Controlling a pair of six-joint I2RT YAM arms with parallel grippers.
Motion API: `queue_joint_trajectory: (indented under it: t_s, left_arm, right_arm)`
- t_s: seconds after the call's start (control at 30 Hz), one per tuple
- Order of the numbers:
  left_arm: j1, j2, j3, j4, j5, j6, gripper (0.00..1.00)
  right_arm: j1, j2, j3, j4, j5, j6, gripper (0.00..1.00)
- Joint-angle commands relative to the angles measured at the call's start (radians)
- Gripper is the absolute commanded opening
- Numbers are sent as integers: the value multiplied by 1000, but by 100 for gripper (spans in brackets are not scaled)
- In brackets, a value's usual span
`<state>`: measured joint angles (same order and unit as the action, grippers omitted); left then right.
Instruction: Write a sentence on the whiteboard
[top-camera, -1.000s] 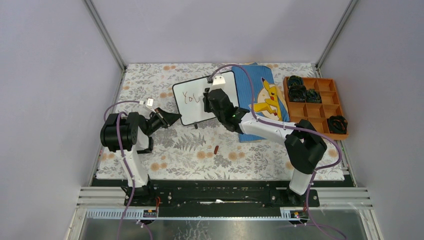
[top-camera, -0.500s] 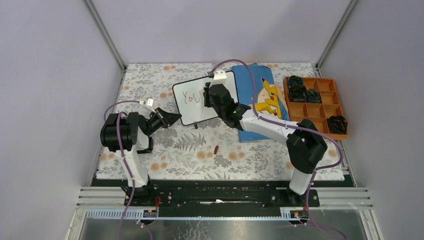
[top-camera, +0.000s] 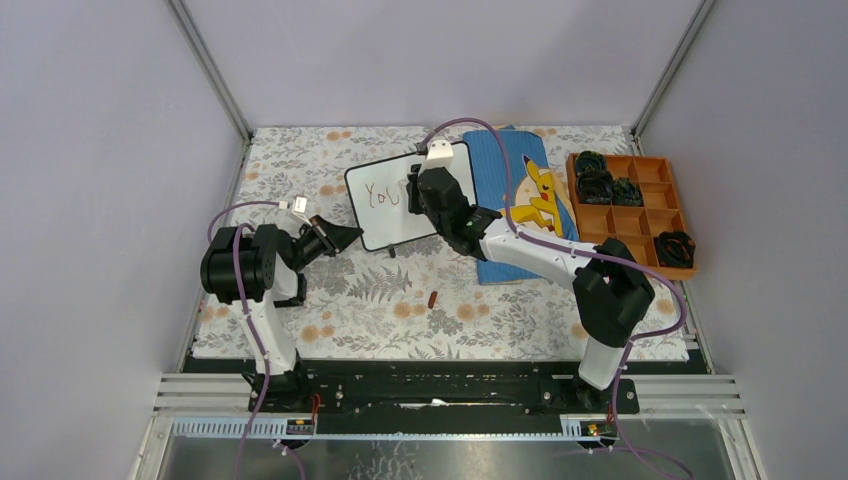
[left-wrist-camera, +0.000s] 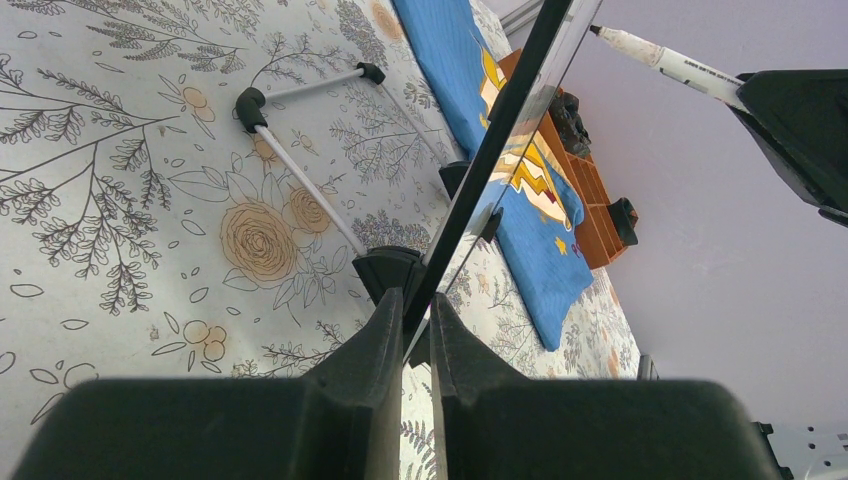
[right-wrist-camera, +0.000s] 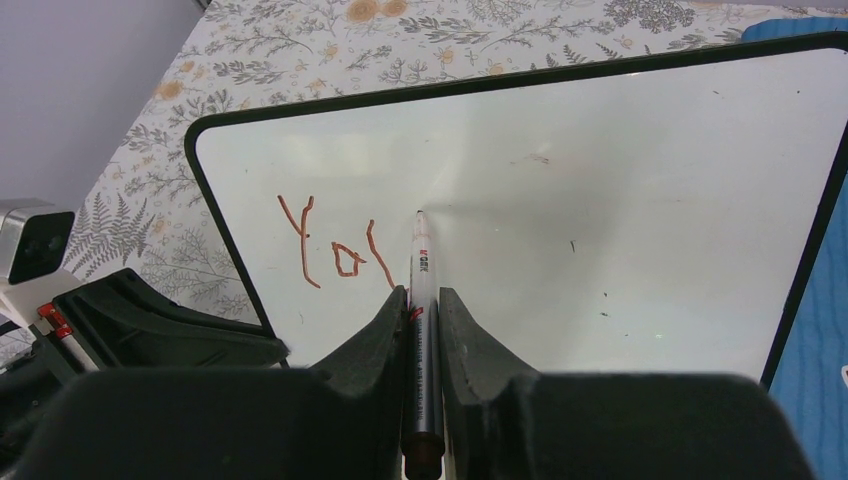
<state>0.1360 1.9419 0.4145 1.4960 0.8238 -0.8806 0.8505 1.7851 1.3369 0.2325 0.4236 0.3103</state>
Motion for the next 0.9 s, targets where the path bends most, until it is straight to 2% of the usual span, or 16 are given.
queue_joint_trajectory:
  t_s: [0.0,0.87]
  left_arm:
    - [-5,3,15,24,6,8,0]
    - [-6,3,18,18,6,8,0]
  right_arm:
    - [-8,3,39,40,-13,-1,0]
    - [-7,21,13,24,-12,14,0]
